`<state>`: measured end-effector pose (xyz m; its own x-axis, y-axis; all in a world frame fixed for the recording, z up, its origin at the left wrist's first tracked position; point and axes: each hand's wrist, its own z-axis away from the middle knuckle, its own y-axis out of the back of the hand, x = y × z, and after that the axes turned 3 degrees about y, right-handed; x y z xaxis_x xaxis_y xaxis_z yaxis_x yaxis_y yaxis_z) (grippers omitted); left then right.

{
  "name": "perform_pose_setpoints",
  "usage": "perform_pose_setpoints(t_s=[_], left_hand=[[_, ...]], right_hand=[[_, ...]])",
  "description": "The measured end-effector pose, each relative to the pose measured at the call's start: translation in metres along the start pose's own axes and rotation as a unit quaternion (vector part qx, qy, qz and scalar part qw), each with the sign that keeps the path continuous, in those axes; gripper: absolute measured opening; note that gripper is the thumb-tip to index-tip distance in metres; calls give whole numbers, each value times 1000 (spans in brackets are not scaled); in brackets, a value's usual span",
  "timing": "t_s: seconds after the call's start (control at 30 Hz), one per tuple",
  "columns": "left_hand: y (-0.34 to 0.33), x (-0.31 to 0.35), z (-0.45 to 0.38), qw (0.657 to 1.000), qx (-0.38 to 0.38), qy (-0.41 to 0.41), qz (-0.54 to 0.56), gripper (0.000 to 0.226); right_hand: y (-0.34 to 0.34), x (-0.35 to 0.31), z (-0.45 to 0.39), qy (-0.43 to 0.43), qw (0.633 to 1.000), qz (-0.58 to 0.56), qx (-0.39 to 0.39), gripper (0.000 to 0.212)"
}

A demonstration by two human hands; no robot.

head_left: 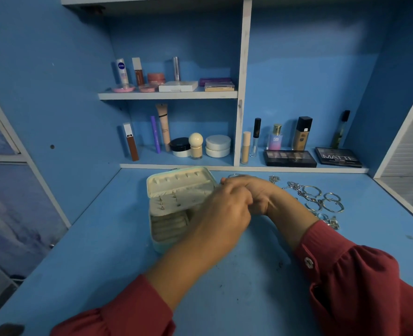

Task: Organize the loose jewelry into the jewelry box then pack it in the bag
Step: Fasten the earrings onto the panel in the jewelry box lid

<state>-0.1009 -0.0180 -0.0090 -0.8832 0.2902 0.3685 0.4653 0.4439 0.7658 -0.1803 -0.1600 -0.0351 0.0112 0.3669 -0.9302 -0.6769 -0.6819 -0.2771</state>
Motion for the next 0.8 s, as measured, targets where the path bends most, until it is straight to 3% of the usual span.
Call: perform_pose_setpoints(t_s=[0.07,0.13,0.3,0.8], left_hand=[[22,-6,-11,996,26,56,63,11],[41,-22,-22,990,37,97,91,15],[59,-55,-35,983,-61,159,74,19],[51,-67,-37,975,-128,165,71,29]], right_hand=[[0,-1,3,9,1000,-9,-1,33],[-3,-3,5,6,1000,-16,-10,31],[-6,-4,6,-11,1000,-24,-14,28],[-9,-6,8,-16,999,-26,-15,28]])
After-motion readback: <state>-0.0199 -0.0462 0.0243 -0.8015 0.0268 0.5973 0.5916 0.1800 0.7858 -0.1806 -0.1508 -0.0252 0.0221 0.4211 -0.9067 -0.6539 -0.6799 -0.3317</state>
